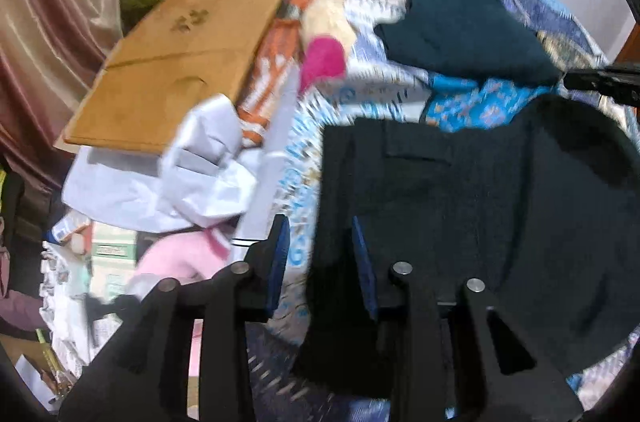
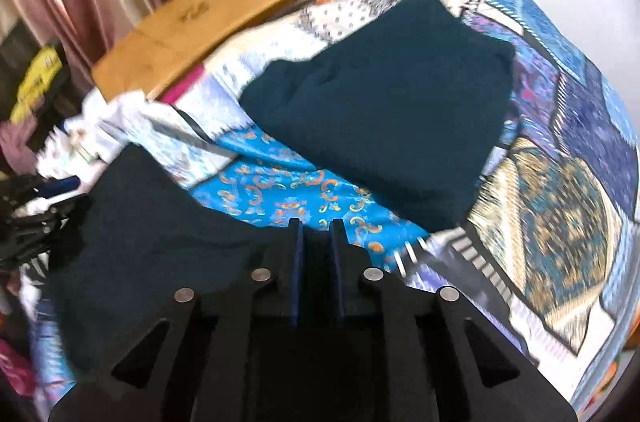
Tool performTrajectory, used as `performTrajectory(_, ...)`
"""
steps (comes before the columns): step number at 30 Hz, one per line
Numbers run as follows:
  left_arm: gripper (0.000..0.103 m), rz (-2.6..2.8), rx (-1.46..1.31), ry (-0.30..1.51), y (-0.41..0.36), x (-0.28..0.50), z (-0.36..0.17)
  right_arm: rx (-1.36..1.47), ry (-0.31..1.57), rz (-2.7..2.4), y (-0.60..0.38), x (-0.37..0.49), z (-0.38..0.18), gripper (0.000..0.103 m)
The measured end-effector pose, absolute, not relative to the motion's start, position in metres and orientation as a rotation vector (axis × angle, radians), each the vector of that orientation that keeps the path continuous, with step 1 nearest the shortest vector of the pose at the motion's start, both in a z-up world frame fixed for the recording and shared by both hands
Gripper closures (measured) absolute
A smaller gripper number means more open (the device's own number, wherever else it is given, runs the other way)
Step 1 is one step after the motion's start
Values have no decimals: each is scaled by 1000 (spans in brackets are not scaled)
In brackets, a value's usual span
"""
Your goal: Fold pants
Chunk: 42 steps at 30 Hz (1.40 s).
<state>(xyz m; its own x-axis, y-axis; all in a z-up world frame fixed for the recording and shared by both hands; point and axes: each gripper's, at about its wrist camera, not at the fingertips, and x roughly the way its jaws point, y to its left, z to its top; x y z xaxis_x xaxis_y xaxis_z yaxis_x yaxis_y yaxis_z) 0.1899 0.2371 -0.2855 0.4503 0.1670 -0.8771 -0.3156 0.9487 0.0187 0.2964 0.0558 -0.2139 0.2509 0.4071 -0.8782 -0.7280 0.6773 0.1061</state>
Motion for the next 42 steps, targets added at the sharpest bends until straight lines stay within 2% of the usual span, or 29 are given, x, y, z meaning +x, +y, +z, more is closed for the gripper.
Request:
performTrajectory(1, 60, 301, -170, 1051, 239, 185, -278, -353, 1037, 795, 49, 289, -202, 83)
performTrajectory(2, 48, 298, -209, 1034, 242, 177, -268, -353, 1013, 802, 42, 281, -191, 76)
performTrajectory(3, 42, 296, -240, 1022, 243, 171, -263, -353, 995, 810, 37, 275, -185, 66)
performTrajectory(5, 24, 288, -306, 1012, 244, 160, -257, -358, 946, 829, 25, 255, -170, 62)
performTrajectory(9, 21, 256, -383, 1065, 236, 145, -263, -353, 927, 870, 8, 221, -158, 62)
performTrajectory(16, 21, 205, -506, 1180, 207, 138, -299, -363, 912, 854, -33, 174, -176, 62)
performTrajectory(18, 27, 219, -522, 1186, 199, 139, -305, -377, 919, 825, -46, 167, -185, 62)
performTrajectory(20, 52, 263, -479, 1181, 192, 140, -306, -373, 940, 794, -60, 161, -197, 62)
performTrajectory(21, 61, 308, -430, 1166, 189, 139, -305, -361, 955, 784, -65, 160, -201, 62)
performTrajectory(23, 71, 330, -390, 1131, 186, 134, -301, -327, 987, 772, -76, 157, -208, 62)
performTrajectory(25, 76, 351, -352, 1102, 182, 130, -296, -290, 1018, 761, -83, 155, -215, 62)
performTrajectory(29, 76, 383, -279, 1062, 182, 120, -286, -213, 1038, 760, -93, 150, -217, 62)
performTrajectory(31, 82, 425, -262, 1088, 188, 119, -296, -200, 1032, 757, -95, 144, -218, 62)
performTrajectory(35, 77, 382, -283, 1143, 192, 116, -320, -169, 1013, 738, -100, 133, -220, 61)
performTrajectory(37, 77, 381, -229, 1130, 186, 116, -311, -140, 1019, 736, -107, 128, -218, 60)
performTrajectory(41, 72, 369, -135, 1118, 177, 124, -283, -131, 1024, 720, -128, 124, -213, 49)
performTrajectory(42, 70, 362, -125, 1107, 175, 126, -275, -125, 1021, 702, -137, 122, -211, 49)
